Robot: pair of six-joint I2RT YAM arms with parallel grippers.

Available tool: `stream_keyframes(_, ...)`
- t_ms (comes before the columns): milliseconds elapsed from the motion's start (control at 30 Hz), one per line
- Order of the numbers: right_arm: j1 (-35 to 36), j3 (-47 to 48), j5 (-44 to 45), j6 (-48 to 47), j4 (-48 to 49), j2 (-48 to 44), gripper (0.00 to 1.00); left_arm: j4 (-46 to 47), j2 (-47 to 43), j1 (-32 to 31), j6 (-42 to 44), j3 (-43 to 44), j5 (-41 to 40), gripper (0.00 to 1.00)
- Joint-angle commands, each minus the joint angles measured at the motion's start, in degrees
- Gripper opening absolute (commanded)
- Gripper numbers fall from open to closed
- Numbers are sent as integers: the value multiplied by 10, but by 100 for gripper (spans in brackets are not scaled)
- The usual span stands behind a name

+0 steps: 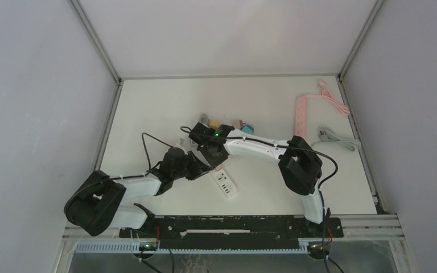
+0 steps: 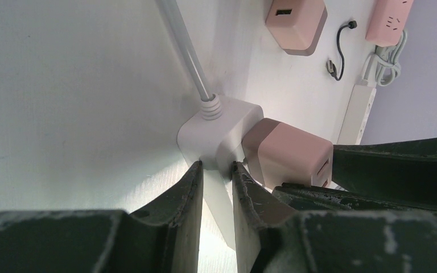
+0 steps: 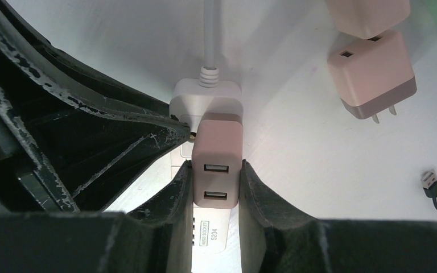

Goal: Insert the plug
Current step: Press the plug into the socket.

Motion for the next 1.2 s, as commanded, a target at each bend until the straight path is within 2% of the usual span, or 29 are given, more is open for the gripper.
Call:
stream_keyframes(0,5,-35,-31,2,-17,114,0,-36,-1,-1,15,-21,-35,28)
stream_keyframes(133,-5,-26,-36,1,-21,106,0,-40,-6,-1,14,-20,-36,28)
stream_keyframes(367,-13,-90,-44,19,15,84,0,-55,-25,-1,15,-22,-46,28)
stream_keyframes(700,8,-74,-22,37,17,81,0,-92,-69,-1,13,-25,-56,29)
stream_keyframes(933,3,-61,-10,33,24,29,23,-156,-147,-1,21,-22,-79,33)
stream_keyframes(1167,4,-32,10,34,19,-27,51,-244,-240,-1,35,-14,-119,45)
